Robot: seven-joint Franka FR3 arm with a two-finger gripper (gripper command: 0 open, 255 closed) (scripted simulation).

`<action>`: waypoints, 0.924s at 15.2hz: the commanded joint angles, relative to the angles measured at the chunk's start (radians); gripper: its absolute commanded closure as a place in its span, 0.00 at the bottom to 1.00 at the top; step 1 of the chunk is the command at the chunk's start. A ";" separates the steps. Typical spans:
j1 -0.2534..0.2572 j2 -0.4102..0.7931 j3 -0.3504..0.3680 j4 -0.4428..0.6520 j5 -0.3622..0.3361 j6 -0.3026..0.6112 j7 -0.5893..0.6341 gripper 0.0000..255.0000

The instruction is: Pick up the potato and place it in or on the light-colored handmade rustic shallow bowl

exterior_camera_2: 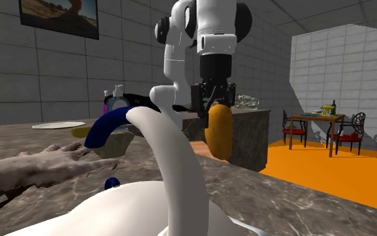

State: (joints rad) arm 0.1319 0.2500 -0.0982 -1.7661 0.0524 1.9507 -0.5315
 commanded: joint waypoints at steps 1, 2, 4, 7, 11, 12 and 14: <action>0.001 -0.007 0.000 0.016 -0.001 -0.023 0.003 1.00; 0.001 -0.010 0.000 0.025 -0.002 -0.036 0.003 1.00; 0.001 -0.017 0.000 0.044 -0.003 -0.061 0.004 1.00; 0.001 -0.025 -0.001 0.074 -0.004 -0.098 0.006 1.00; 0.001 -0.032 -0.001 0.117 -0.005 -0.149 0.008 1.00; 0.001 -0.033 -0.001 0.129 -0.006 -0.162 0.008 1.00; 0.000 -0.035 -0.001 0.153 -0.006 -0.189 0.009 1.00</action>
State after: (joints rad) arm 0.1321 0.2174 -0.0995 -1.6239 0.0466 1.7764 -0.5232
